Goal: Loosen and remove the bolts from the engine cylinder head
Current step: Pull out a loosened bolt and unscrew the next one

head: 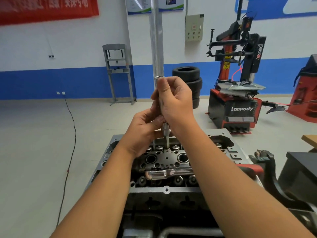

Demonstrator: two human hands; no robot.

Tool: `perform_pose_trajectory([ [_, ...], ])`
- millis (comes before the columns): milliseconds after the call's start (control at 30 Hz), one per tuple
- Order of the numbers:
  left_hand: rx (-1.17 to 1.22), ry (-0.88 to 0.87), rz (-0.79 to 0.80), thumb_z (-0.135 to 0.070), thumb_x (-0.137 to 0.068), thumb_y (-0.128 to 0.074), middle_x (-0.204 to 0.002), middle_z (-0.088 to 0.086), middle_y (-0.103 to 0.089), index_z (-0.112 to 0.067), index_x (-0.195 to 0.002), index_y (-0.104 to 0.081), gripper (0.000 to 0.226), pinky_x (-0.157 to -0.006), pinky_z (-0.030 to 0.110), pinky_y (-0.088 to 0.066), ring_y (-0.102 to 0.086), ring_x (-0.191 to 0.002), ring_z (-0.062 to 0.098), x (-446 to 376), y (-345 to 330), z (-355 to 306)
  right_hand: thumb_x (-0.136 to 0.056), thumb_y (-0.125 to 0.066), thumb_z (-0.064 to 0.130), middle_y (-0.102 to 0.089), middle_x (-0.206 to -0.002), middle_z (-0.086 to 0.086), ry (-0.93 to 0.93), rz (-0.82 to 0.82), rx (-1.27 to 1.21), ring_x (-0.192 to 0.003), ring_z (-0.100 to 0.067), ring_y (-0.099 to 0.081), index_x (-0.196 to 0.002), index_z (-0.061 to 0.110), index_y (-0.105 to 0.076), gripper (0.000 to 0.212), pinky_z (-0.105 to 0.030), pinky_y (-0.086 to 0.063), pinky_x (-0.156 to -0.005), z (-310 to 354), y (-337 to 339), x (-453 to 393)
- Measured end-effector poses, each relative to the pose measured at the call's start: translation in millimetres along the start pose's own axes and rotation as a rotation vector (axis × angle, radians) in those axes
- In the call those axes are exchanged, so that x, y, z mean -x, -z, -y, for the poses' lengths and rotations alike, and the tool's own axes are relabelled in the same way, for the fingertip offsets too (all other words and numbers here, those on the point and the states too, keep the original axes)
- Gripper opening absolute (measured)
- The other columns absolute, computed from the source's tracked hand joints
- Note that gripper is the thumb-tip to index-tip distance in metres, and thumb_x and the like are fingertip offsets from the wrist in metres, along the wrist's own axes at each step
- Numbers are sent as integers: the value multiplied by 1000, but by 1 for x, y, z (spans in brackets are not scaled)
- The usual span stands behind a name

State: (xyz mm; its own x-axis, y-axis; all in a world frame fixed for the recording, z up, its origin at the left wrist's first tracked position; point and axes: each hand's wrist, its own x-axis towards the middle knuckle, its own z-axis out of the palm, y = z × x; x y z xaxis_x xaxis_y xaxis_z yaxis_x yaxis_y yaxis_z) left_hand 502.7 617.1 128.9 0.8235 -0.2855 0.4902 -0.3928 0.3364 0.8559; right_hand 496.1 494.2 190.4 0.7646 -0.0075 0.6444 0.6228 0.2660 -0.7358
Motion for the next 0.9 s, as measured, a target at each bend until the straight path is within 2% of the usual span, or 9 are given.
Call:
perform_pose_trajectory([
  [167,-144,-72,-79,-17,-85,-82,-92,4,-78,-22,-93,-80,10,-73,40,-62,-77,-85,26,2,7,2,-110,-50,30,-60,-66,-8,76,8,164,-52,-19,-56,-96,1,-60,34,-39,-51,-54,-6,-10,11],
  [233,-159,-83,-103,-20,-80,-86,-96,9,-79,-19,-98,-80,19,-74,43,-62,-77,-87,29,0,7,4,-102,-66,29,-65,-68,-5,81,-9,175,-60,-21,-64,-95,12,-61,19,-48,-59,-66,-7,-9,13],
  [333,-181,-76,-105,-24,-85,-85,-107,11,-78,-14,-111,-79,28,-77,44,-62,-77,-92,31,0,6,5,-93,-78,28,-71,-78,-15,58,-79,176,-72,-27,-68,-87,15,-62,21,-54,-61,-77,-9,-6,12],
  [400,-123,-17,-41,-30,-90,-78,-104,10,-78,-14,-113,-79,28,-75,43,-63,-77,-90,28,1,6,5,-95,-76,31,-71,-85,-20,49,-99,168,-72,-23,-65,-83,14,-63,24,-49,-60,-78,-8,-3,11],
  [467,-76,25,5,-28,-92,-74,-103,10,-77,-15,-113,-79,25,-73,42,-63,-77,-91,27,4,7,4,-101,-67,34,-72,-78,-9,20,-63,158,-69,-17,-66,-84,15,-64,26,-39,-60,-74,-7,-2,11],
  [567,-127,-15,-29,-29,-82,-81,-104,10,-79,-19,-105,-81,25,-73,40,-64,-77,-95,27,5,7,4,-107,-53,38,-72,-75,-3,-45,31,126,-66,-20,-67,-85,13,-65,36,-43,-62,-70,-6,-3,13],
  [667,-234,-78,-95,-42,-69,-96,-105,9,-79,-27,-102,-81,39,-80,39,-63,-77,-100,30,5,7,4,-103,-62,38,-74,-77,-7,-84,24,40,-68,-23,-70,-88,12,-67,31,-49,-63,-69,-5,-3,14],
  [733,-277,-88,-127,-47,-63,-98,-106,14,-78,-30,-104,-80,48,-85,43,-63,-76,-102,35,4,8,4,-97,-73,33,-75,-76,-6,-86,3,1,-66,-22,-71,-91,13,-65,22,-40,-64,-64,-6,1,14],
  [900,-95,31,-25,-36,-87,-76,-105,12,-78,-17,-108,-81,28,-79,44,-62,-76,-98,30,7,5,2,-96,-73,32,-72,-71,1,-55,11,64,-64,-11,-66,-93,14,-65,20,-26,-58,-65,-9,3,11],
])
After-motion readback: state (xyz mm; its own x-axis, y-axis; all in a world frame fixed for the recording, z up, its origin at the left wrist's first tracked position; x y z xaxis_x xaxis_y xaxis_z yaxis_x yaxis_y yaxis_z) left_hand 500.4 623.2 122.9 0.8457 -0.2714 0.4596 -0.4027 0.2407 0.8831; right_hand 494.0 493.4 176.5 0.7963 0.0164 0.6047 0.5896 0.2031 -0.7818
